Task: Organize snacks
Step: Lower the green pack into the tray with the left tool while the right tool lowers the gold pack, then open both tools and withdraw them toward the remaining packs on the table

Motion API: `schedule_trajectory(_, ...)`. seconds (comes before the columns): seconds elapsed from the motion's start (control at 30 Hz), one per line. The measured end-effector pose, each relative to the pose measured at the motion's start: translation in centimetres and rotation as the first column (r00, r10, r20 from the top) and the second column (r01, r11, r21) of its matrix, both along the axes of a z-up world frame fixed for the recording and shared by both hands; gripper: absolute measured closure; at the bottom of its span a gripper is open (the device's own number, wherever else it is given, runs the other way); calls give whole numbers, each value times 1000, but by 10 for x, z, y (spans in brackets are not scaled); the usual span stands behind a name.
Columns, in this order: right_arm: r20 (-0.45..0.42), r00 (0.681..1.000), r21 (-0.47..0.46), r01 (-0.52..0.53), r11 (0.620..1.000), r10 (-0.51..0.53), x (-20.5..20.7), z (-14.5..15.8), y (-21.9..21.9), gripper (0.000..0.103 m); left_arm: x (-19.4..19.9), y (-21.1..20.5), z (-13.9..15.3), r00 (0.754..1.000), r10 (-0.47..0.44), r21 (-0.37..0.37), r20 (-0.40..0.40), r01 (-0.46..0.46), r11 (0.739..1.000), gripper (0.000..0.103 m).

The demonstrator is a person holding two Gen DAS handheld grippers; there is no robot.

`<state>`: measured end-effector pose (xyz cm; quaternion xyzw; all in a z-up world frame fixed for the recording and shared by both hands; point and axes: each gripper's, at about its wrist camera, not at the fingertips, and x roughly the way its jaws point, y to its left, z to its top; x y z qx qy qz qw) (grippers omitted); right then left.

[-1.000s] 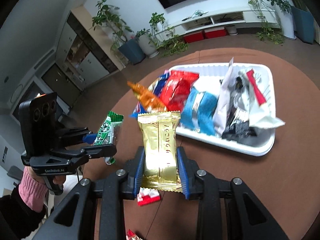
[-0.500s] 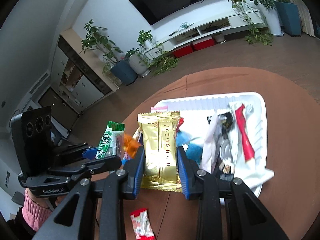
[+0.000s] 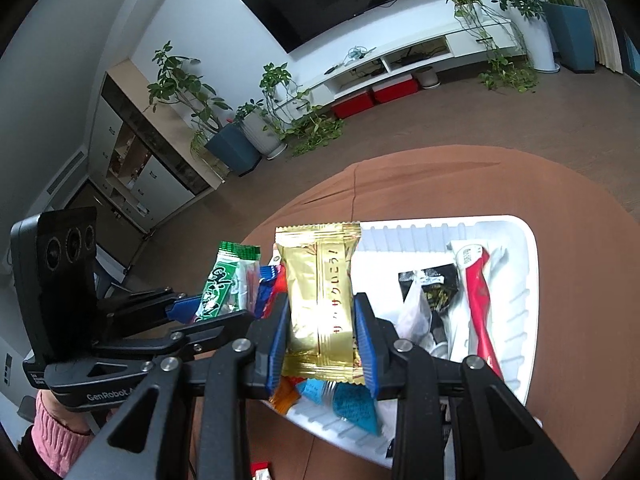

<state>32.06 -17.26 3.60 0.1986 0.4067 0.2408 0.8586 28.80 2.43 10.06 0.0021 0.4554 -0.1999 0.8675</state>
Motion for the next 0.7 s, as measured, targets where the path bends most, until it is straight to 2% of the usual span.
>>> schedule_trajectory(0.43,-2,1000,-44,18,999,-18,16,-12,7,67,21,-12,-18,1000,23,102,18,-24,995,69)
schedule_trajectory(0.7,25,1000,-40,12,999,-11,6,-3,5,67,24,-4,-14,998,45,105,54,-50,993,68)
